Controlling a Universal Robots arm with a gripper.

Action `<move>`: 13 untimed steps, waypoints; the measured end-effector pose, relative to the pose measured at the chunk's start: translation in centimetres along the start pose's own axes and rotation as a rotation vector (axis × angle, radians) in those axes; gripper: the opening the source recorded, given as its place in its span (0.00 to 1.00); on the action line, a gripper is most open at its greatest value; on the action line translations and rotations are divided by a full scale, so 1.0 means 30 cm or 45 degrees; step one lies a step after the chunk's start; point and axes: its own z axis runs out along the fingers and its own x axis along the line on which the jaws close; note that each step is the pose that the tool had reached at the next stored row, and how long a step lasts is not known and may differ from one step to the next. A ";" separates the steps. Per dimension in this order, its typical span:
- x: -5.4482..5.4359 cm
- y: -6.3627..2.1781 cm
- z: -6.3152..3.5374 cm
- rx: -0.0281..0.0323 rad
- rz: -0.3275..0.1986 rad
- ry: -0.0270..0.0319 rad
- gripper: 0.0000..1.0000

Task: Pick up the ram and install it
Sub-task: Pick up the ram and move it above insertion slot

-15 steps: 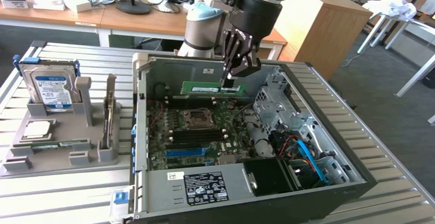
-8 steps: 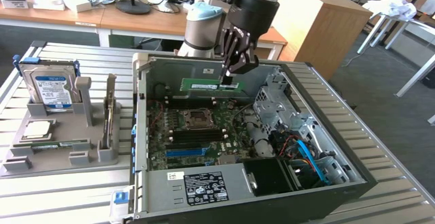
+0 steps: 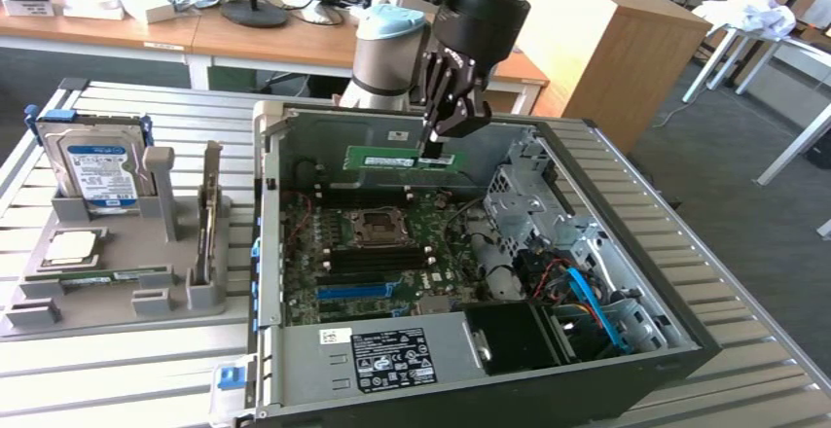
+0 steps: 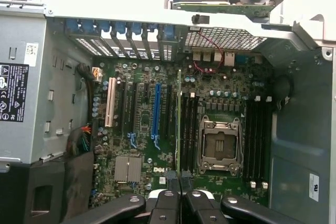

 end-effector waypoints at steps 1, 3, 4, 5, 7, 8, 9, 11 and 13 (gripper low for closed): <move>0.000 0.001 0.000 0.0028 0.000 0.0000 0.12; 0.000 0.001 0.000 0.0117 0.000 0.0006 0.12; 0.000 0.001 0.000 0.0159 0.000 0.0009 0.12; 0.000 0.001 0.000 0.0195 0.000 0.0011 0.12; 0.000 0.001 0.000 0.0207 0.000 0.0010 0.12; 0.000 0.001 0.000 0.0207 0.000 0.0011 0.12; 0.000 0.001 0.000 0.0207 0.000 0.0012 0.12; 0.000 0.001 0.000 0.0207 0.000 0.0012 0.12; -0.001 0.001 -0.001 0.0205 0.000 0.0017 0.12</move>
